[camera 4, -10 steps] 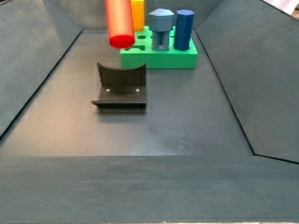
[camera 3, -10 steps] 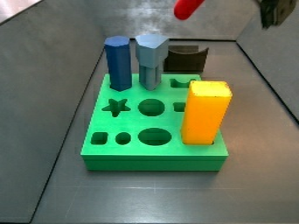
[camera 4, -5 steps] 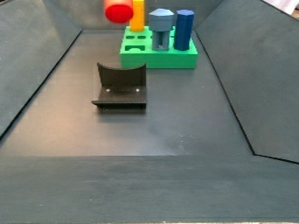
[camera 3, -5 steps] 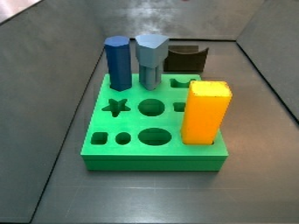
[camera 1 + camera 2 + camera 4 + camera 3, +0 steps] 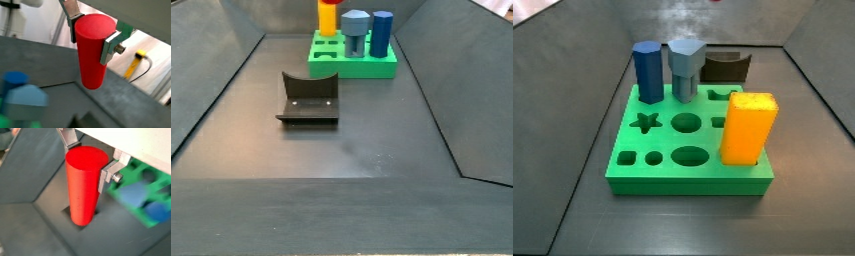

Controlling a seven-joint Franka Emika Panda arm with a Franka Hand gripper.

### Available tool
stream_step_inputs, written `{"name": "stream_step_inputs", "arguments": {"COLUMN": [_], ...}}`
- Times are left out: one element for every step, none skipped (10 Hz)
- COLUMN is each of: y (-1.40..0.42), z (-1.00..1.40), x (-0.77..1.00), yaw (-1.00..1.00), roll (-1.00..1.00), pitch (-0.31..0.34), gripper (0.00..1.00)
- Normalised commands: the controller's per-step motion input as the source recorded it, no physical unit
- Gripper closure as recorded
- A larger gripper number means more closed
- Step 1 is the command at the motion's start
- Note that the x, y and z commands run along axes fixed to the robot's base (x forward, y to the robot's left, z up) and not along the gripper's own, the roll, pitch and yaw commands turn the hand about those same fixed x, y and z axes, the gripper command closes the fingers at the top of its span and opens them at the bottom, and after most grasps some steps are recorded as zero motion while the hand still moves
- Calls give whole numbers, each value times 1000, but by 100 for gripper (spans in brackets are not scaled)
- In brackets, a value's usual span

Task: Pick up the round object. Move up. Place the round object on the fixture. Regrasp the round object. Move to above the board. Insert the round object.
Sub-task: Move to above the board.

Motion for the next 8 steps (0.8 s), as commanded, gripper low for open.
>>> {"name": "stream_step_inputs", "arguments": {"y": [-1000,-767,-467,-239,-110,-23,24,45], "z": [313,258,167,97,54,32,16,9], "x": [-860,-743,-531,-355,-244,-171,-141,-123], "yaw": [-92,-95,-99,-103,-104,-104,-103,-87], "roll": [-1000,-1000,-1000,-1000,-1000,-1000,-1000,-909], "pitch": [-110,-119,-122,-125,-130,-146,-162,-177], "gripper": [100,100,100,100,100,100,100,100]}}
